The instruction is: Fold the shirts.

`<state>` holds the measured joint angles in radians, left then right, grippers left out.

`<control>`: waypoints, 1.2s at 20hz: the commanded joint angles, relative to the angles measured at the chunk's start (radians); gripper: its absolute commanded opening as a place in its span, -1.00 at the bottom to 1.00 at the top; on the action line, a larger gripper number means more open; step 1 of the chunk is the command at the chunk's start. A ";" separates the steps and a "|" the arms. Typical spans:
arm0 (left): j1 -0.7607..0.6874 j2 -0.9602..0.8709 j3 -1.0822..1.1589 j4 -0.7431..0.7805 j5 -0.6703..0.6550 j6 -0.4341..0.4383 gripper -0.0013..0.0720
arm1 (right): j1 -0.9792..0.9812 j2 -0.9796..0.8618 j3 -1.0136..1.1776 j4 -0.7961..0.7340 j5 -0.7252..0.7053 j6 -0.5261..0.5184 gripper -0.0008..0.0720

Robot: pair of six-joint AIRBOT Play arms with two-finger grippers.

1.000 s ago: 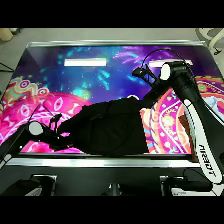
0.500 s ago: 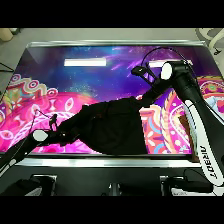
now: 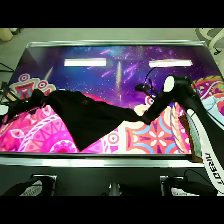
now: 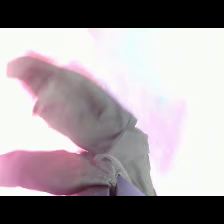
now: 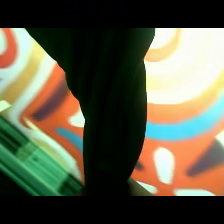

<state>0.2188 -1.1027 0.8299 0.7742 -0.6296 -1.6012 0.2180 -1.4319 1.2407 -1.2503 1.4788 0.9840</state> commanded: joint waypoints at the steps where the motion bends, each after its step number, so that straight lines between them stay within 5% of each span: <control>1: 0.039 -0.084 0.051 -0.004 -0.098 0.076 -0.90 | 0.051 0.047 -0.233 0.296 -0.100 -0.047 -0.92; 2: 0.016 -0.114 0.052 -0.004 -0.153 0.090 -0.73 | 0.074 0.048 -0.256 0.298 -0.127 -0.047 -0.92; 4: -0.011 -0.152 0.053 -0.003 -0.308 0.149 0.81 | 0.097 0.047 -0.257 0.302 -0.164 -0.046 -0.92; 5: -0.003 -0.151 0.053 0.009 -0.386 0.209 0.83 | 0.097 0.047 -0.257 0.317 -0.171 -0.046 -0.92; 7: 0.043 -0.107 0.055 0.152 -0.502 0.230 0.39 | 0.097 0.047 -0.257 0.322 -0.166 -0.047 -0.92; 10: 0.100 0.007 0.028 0.421 -0.606 0.082 0.40 | 0.097 0.047 -0.257 0.303 -0.175 -0.047 -0.92; 12: 0.084 0.068 -0.063 0.417 -0.624 0.075 0.54 | 0.097 0.047 -0.257 0.271 -0.199 -0.047 -0.92; 18: -0.187 0.085 -0.427 0.090 -0.331 0.064 0.54 | 0.097 0.047 -0.257 0.259 -0.198 -0.047 -0.92; 23: -0.335 0.085 -0.449 0.062 -0.173 -0.067 0.45 | 0.097 0.107 -0.257 0.258 -0.241 -0.062 -0.92; 24: -0.342 0.085 -0.449 0.062 -0.157 -0.091 0.26 | 0.097 0.139 -0.257 0.257 -0.269 -0.064 -0.92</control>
<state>-0.0612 -1.0183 0.4046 0.8555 -0.8875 -1.6150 0.3157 -1.3415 0.9840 -0.9913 1.2587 0.9295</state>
